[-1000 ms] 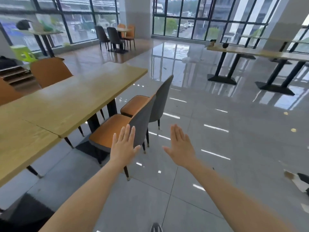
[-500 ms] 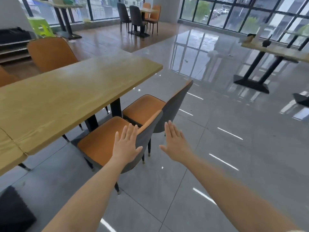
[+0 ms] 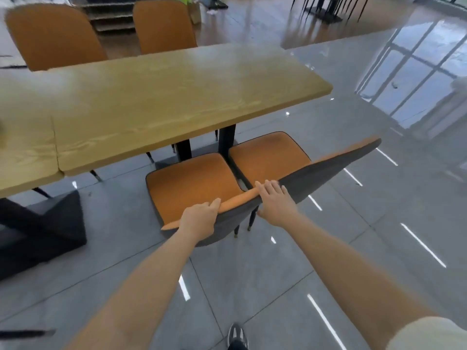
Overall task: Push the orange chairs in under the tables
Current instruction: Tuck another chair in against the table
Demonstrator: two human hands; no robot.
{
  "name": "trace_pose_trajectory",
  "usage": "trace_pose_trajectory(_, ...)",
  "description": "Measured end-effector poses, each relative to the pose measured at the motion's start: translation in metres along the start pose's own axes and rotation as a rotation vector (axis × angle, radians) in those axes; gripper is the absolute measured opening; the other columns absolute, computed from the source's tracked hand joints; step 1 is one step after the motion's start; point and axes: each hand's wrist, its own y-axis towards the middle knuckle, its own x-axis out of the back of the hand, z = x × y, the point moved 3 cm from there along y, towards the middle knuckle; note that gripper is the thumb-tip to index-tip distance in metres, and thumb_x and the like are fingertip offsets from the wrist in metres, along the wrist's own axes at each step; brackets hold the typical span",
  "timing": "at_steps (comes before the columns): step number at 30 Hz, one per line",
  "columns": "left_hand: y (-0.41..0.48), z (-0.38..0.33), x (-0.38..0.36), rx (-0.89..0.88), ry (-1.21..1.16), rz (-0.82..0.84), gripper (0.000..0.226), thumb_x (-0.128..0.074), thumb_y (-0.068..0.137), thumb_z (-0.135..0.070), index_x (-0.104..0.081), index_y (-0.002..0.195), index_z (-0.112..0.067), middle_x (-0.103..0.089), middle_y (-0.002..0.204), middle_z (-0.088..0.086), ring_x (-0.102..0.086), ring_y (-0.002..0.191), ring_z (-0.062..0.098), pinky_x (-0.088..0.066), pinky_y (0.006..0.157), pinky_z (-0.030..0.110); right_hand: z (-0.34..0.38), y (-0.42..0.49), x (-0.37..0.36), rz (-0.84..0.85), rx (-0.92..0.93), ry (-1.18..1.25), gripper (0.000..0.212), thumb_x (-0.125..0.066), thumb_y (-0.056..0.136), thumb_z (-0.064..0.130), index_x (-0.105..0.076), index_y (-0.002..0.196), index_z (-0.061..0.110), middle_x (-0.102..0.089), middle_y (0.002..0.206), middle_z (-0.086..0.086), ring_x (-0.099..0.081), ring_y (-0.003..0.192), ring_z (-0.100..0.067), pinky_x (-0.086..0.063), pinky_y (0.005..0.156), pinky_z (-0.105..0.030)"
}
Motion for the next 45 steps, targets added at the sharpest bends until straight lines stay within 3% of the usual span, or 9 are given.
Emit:
trace_pose_trajectory(4,-0.007,0.004,0.003,0.038,0.012,-0.002,0.023,-0.051,0.084,-0.014,-0.049,0.107,-0.014,-0.064,0.099,0.006,-0.061,0.084,0.027,-0.038,0.057,0.031,-0.001,0.015,0.001,-0.045,0.09,-0.06,0.051,-0.051,0.093,0.016,-0.031,0.139,0.013,-0.036,0.145,-0.013,-0.022,0.14,-0.033,-0.017,0.117,-0.043)
trace_pose_trajectory(9,-0.018,0.009,0.005,0.097,0.035,0.072,0.015,-0.047,0.081,-0.005,-0.039,0.086,-0.016,-0.064,0.095,0.008,-0.05,0.07,0.025,-0.033,0.054,0.031,0.008,0.013,-0.007,-0.187,0.092,-0.115,0.036,-0.046,0.092,0.007,-0.042,0.127,0.011,-0.053,0.127,-0.007,-0.04,0.126,-0.027,-0.026,0.111,-0.037)
trace_pose_trajectory(12,-0.033,0.022,0.005,0.101,0.076,0.106,0.018,-0.047,0.081,-0.004,-0.038,0.089,-0.016,-0.061,0.087,0.008,-0.047,0.068,0.024,-0.025,0.045,0.027,0.024,0.008,-0.015,-0.225,0.106,-0.11,0.035,-0.045,0.088,0.001,-0.043,0.122,0.012,-0.059,0.117,-0.006,-0.049,0.118,-0.027,-0.028,0.11,-0.041)
trace_pose_trajectory(15,-0.055,0.04,0.006,0.101,0.138,0.148,0.016,-0.047,0.082,-0.004,-0.038,0.091,-0.014,-0.051,0.079,0.005,-0.047,0.065,0.024,-0.024,0.043,0.026,0.048,0.003,-0.023,-0.205,0.13,-0.106,0.03,-0.045,0.084,-0.003,-0.045,0.11,0.012,-0.063,0.105,-0.006,-0.056,0.103,-0.028,-0.038,0.095,-0.039)
trace_pose_trajectory(18,-0.076,0.054,0.007,0.123,0.139,0.151,0.019,-0.046,0.084,-0.004,-0.045,0.101,-0.011,-0.055,0.083,0.009,-0.046,0.067,0.023,-0.022,0.043,0.026,0.072,-0.006,-0.032,-0.172,0.16,-0.091,0.03,-0.048,0.084,-0.002,-0.049,0.109,0.014,-0.062,0.102,-0.005,-0.057,0.1,-0.028,-0.04,0.087,-0.039)
trace_pose_trajectory(29,-0.157,0.093,-0.014,0.168,0.094,0.135,0.023,-0.043,0.088,-0.003,-0.049,0.107,-0.012,-0.067,0.097,0.011,-0.063,0.085,0.029,-0.038,0.057,0.03,0.143,-0.038,-0.051,-0.127,0.238,-0.056,0.039,-0.043,0.086,-0.001,-0.053,0.115,0.024,-0.06,0.109,-0.001,-0.053,0.105,-0.027,-0.035,0.088,-0.041)
trace_pose_trajectory(34,-0.201,0.126,-0.022,0.263,0.053,0.139,0.022,-0.044,0.087,-0.003,-0.048,0.107,-0.013,-0.066,0.099,0.011,-0.059,0.081,0.027,-0.038,0.06,0.032,0.196,-0.046,-0.056,-0.121,0.316,-0.064,0.041,-0.043,0.088,0.0,-0.052,0.118,0.026,-0.059,0.113,0.0,-0.053,0.106,-0.026,-0.034,0.09,-0.04)
trace_pose_trajectory(40,-0.241,0.169,-0.029,0.365,-0.017,0.126,0.015,-0.043,0.087,-0.002,-0.039,0.09,-0.017,-0.065,0.097,0.009,-0.048,0.073,0.023,-0.042,0.063,0.034,0.254,-0.048,-0.059,-0.12,0.377,-0.099,0.039,-0.044,0.088,0.001,-0.053,0.116,0.026,-0.059,0.113,0.0,-0.053,0.106,-0.026,-0.035,0.092,-0.04)
trace_pose_trajectory(45,-0.26,0.201,-0.034,0.409,-0.038,0.106,0.017,-0.042,0.085,-0.002,-0.045,0.096,-0.014,-0.065,0.095,0.008,-0.046,0.072,0.023,-0.042,0.063,0.034,0.291,-0.042,-0.059,-0.12,0.415,-0.113,0.035,-0.044,0.09,0.003,-0.053,0.115,0.025,-0.06,0.111,-0.001,-0.053,0.105,-0.026,-0.034,0.092,-0.04)
